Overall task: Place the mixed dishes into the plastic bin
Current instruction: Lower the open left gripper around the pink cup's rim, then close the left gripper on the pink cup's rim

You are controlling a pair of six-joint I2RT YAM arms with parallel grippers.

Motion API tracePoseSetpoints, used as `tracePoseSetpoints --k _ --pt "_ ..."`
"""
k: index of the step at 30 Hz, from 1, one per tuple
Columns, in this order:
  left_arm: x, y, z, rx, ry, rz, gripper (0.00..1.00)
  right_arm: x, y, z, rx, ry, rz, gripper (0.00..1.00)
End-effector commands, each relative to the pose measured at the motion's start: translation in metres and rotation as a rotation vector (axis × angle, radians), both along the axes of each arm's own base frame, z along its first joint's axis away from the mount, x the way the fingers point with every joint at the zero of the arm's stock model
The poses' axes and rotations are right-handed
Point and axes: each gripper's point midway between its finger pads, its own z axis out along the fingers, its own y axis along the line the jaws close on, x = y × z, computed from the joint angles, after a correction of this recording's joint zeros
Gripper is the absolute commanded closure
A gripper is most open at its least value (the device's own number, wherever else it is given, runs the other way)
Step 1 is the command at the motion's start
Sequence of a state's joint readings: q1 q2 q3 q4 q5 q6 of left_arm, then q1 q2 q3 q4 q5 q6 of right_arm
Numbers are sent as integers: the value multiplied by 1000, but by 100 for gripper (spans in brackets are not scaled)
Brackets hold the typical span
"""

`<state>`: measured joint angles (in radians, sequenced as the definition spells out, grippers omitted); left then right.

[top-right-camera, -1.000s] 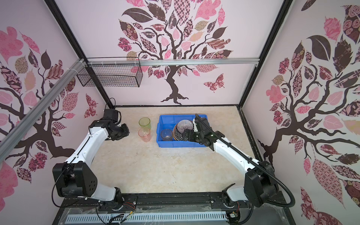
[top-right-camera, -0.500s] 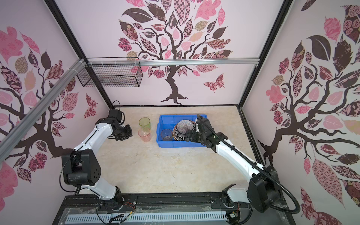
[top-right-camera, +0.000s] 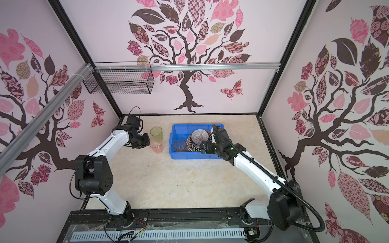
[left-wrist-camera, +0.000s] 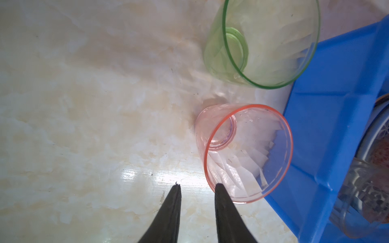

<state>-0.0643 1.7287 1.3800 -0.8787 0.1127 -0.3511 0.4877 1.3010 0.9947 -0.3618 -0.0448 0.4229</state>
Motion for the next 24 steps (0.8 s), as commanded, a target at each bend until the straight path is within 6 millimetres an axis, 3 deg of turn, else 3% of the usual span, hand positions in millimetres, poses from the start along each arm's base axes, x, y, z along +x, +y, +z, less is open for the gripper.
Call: tracePoseSetpoints --k 1,9,24 --pt "12 -1 9 9 -34 -35 69 -5 -5 8 9 -30 -9 1" --pt "21 -7 11 -5 -49 -37 69 -8 -1 -6 17 3 5 0" --pt "23 -6 -17 42 44 -35 73 -3 4 -9 29 -8 17 0"
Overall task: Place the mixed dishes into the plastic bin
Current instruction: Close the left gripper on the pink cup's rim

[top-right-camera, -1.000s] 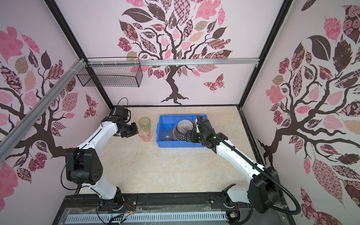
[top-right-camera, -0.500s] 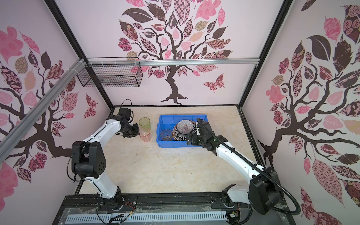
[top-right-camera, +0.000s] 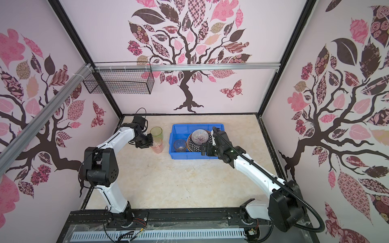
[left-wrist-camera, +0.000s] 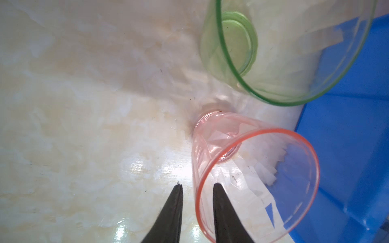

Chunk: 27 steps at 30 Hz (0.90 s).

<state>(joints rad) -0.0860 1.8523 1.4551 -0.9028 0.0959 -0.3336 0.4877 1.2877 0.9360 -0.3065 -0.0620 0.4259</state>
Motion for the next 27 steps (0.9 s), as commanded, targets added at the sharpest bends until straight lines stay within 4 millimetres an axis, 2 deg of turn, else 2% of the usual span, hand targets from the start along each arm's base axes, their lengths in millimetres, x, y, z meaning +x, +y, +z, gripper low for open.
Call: tracePoseSetpoints --k 1,10,17,21,27 --pt "10 1 7 14 -19 1 73 1 3 3 17 -8 9 0" --pt "12 2 0 42 21 0 78 -2 6 8 27 -11 29 0" --pt "8 0 -4 58 41 4 88 -5 5 5 32 3 24 0" --pt "8 -1 4 57 30 -3 97 -4 9 4 39 11 40 0" --pt "3 -3 29 59 5 -30 100 -5 9 8 40 5 44 0"
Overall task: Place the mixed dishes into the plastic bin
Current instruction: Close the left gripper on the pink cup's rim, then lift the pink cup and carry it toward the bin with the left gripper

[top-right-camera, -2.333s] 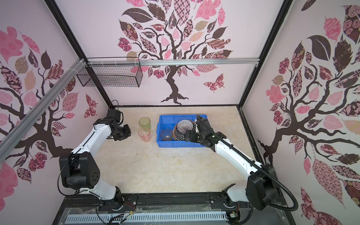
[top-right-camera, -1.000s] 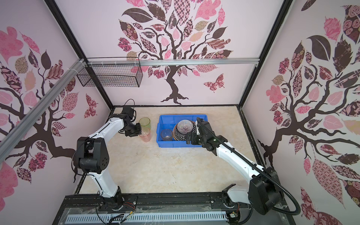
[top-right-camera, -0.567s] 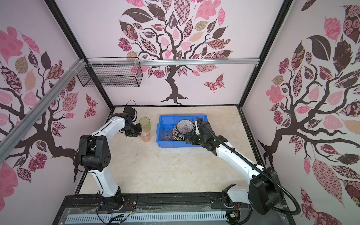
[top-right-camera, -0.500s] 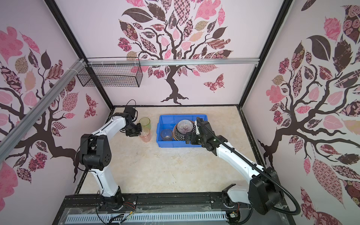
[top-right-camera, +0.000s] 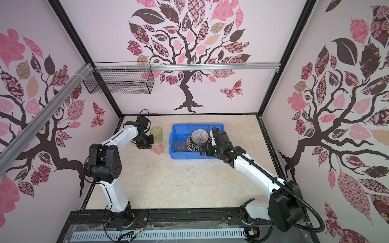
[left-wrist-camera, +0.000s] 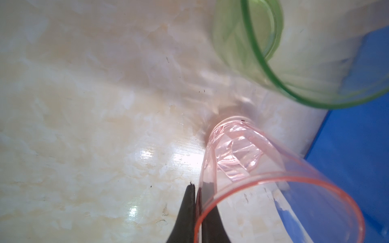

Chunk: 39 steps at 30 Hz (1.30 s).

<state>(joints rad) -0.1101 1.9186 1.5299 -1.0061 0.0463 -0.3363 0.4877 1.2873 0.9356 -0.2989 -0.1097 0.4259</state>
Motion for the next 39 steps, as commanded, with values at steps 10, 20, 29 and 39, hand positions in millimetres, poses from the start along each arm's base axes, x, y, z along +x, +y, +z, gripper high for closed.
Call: tracePoseSetpoints --k 10,20,29,39 --pt "-4 -10 83 -6 -170 -71 100 -6 -5 13 4 -17 -13 0" --pt "-16 -37 128 55 -253 -168 100 -13 -15 6 -38 -12 -22 0" --pt "-22 -65 155 28 -310 -222 100 -25 -33 12 -63 -50 -64 0" --pt "-18 -85 168 38 -334 -265 100 -31 -43 13 -81 -67 -91 0"
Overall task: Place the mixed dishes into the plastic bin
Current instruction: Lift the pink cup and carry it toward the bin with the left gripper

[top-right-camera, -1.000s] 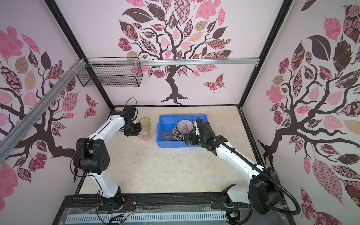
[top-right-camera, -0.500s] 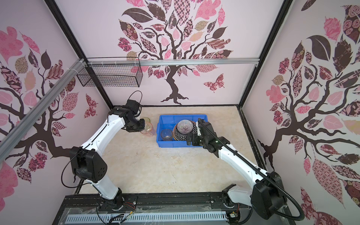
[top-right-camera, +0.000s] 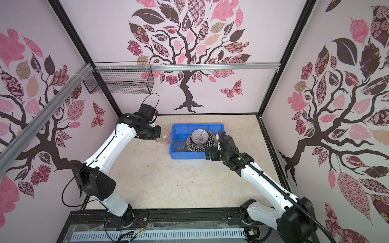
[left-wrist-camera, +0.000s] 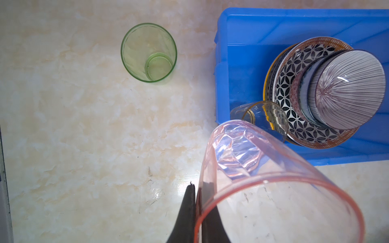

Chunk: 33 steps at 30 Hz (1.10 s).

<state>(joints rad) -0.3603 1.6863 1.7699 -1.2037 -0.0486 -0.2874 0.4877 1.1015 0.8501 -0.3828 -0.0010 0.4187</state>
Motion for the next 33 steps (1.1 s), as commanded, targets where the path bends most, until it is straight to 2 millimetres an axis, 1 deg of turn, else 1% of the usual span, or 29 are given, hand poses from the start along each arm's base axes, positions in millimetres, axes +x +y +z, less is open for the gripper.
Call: tracePoseSetpoints --k 1,4,11,13,15,23,33 --pt "7 -7 16 -6 -42 -4 100 -4 -8 4 -22 -17 -17 0" --pt "10 -12 16 -5 -40 -13 100 -5 -10 6 -26 -23 -22 0" --pt "17 -32 19 -1 -55 -50 100 -10 -17 6 -38 -28 -38 0" --pt "18 -37 15 6 -46 -61 100 -11 -18 4 -37 -29 -46 1" --pt "22 -41 23 -6 -67 -65 100 -12 -19 3 -31 -32 -49 0" --pt "28 -50 11 -1 -43 -78 100 -13 -19 -1 -30 -22 -48 0" --pt "32 -67 -7 23 -16 -103 100 -14 -20 -1 -30 -29 -50 0"
